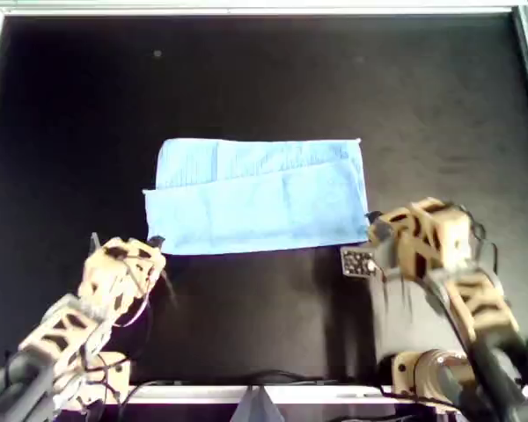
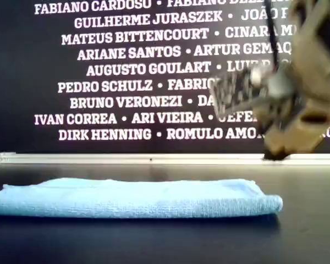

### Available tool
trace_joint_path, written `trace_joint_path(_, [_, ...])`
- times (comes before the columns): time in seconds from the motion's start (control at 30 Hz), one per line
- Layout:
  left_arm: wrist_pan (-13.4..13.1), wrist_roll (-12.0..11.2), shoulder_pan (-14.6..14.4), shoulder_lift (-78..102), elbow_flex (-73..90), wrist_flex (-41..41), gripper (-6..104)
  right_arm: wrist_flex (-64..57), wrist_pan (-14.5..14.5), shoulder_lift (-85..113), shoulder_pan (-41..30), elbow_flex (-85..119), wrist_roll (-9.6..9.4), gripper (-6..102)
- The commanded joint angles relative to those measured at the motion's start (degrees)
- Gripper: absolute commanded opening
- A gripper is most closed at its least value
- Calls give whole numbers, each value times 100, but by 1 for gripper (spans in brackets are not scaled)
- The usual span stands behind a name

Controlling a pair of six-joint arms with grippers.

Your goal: Fold a cloth

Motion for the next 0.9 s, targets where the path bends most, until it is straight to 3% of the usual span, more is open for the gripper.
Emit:
trace_joint_path(0.0, [-35, 35, -26, 1116, 176, 0, 81, 62, 53, 1433, -53, 457, -9, 67])
trace_joint_path(0.27, [-44, 35, 26, 2751, 220, 0, 81, 62, 53, 3313, -563, 2030, -9, 68])
trace_joint_path(0.37, [-44, 35, 396, 3322, 220, 0, 81, 62, 53, 3858, -861, 2417, -9, 68])
trace_joint_path(0.53, [-44, -53, 1362, 3410, 237, -9, 82, 62, 44, 4166, -967, 2540, 79, 68])
trace_joint_path(0.67, [-44, -53, 1723, 3410, 202, -18, 82, 62, 44, 4140, -932, 2549, -123, 68])
trace_joint_path(0.77, [-35, -53, 1740, 3410, 193, -35, 82, 62, 44, 4069, -861, 2522, -475, 68])
trace_joint_path(0.87, [-35, -53, 1740, 3410, 193, -97, 82, 62, 44, 4017, -861, 2531, -650, 68])
